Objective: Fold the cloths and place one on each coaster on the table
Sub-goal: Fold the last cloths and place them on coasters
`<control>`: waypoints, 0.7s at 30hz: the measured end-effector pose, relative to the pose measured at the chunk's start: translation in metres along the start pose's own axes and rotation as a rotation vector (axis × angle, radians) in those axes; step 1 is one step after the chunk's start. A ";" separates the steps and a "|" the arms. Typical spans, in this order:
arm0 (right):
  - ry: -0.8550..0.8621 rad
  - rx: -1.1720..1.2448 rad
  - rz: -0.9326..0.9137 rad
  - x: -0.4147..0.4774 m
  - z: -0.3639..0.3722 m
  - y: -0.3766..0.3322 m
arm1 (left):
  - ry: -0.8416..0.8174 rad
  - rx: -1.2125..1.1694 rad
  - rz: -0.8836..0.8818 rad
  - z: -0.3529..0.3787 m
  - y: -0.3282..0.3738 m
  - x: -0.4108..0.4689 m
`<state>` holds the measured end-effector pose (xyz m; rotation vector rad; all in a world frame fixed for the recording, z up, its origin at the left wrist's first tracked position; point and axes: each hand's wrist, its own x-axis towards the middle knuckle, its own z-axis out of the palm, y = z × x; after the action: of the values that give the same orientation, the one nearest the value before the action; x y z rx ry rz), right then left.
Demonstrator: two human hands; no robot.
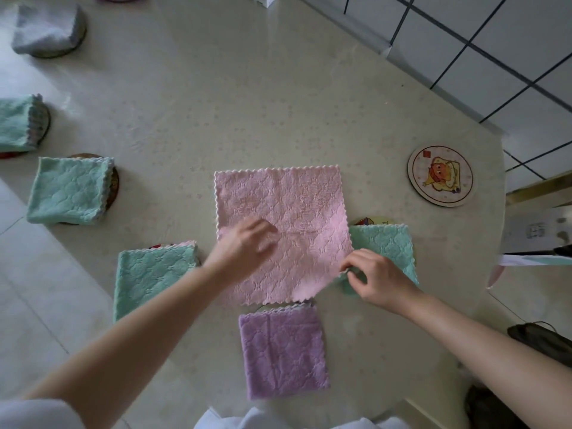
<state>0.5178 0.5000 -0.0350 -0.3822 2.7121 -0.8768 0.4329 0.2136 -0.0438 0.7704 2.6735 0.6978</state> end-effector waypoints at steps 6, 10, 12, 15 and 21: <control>0.127 0.130 0.088 0.013 -0.013 -0.009 | -0.161 -0.083 0.094 0.038 0.035 -0.033; 0.179 0.171 0.089 0.023 -0.021 -0.015 | -0.051 -0.069 0.079 0.042 0.027 -0.041; 0.197 0.198 0.105 0.028 -0.024 -0.017 | -0.007 -0.060 0.059 0.040 0.021 -0.044; 0.218 0.226 0.150 0.035 -0.029 -0.015 | 0.024 -0.039 0.017 0.030 0.008 -0.047; 0.322 0.375 0.236 0.059 -0.040 -0.012 | 0.070 -0.127 -0.294 -0.003 -0.021 -0.051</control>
<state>0.4519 0.4929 -0.0063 0.1676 2.7003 -1.4397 0.4647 0.1687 -0.0454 0.3170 2.6927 0.8178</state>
